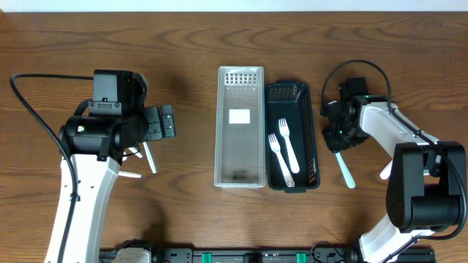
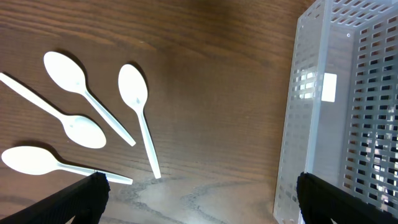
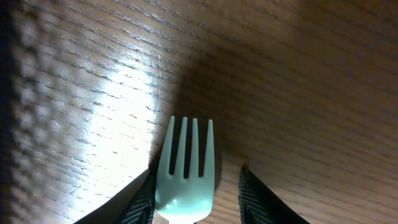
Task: Pack container
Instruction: 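Move right gripper to the third fork and grasp it, then carry the third fork into the green tray and release, then move right gripper to the white spoon on the right and grasp it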
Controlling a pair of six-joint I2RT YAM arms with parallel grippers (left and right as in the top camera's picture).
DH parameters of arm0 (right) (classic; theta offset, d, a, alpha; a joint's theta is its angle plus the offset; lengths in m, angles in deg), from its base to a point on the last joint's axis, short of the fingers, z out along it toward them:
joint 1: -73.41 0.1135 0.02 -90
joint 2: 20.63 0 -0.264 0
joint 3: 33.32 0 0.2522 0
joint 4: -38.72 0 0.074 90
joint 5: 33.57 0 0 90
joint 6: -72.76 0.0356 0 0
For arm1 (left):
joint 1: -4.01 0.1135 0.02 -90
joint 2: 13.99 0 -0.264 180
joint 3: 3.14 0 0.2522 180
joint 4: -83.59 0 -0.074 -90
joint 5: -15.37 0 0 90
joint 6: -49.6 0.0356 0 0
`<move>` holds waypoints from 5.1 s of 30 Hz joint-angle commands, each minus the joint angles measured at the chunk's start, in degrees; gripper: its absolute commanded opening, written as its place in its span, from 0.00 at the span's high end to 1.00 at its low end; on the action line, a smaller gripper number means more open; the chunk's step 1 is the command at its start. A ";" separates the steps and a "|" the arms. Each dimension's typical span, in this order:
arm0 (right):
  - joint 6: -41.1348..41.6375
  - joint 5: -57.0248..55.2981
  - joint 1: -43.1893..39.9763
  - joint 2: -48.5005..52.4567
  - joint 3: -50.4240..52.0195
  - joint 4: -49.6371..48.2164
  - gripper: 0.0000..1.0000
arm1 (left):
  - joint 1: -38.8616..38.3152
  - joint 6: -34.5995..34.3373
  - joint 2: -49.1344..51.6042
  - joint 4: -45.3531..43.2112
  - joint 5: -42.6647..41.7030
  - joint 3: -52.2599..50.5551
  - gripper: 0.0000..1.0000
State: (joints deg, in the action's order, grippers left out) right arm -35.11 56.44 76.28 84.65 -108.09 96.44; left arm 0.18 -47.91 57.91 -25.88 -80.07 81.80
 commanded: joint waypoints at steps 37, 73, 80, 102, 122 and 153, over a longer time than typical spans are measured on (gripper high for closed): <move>4.83 1.62 0.20 0.07 -3.39 1.64 0.99 | 0.28 -0.09 0.35 0.15 0.07 1.05 0.02; 44.52 -4.04 19.69 -2.21 -23.80 19.50 0.54 | 0.28 -0.09 0.35 -0.26 0.07 1.05 0.02; 40.70 -5.62 17.84 -3.21 -37.57 24.81 0.46 | 0.28 -0.09 0.35 -0.24 0.07 1.05 0.02; 36.81 -9.42 -26.21 -3.26 -28.00 19.98 0.10 | 0.28 -0.09 0.35 -0.24 0.07 1.05 0.02; 24.90 -2.93 -31.32 -0.66 -4.52 -2.75 0.17 | 0.28 -0.13 0.35 -0.22 0.04 1.05 0.02; 21.44 -1.05 -31.32 8.96 -4.52 -5.66 0.43 | 0.28 -0.13 0.35 -0.24 0.04 1.05 0.02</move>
State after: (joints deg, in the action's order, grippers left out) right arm -13.29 55.54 45.14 89.63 -114.15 90.34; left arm 0.18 -47.91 57.93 -26.14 -80.09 81.80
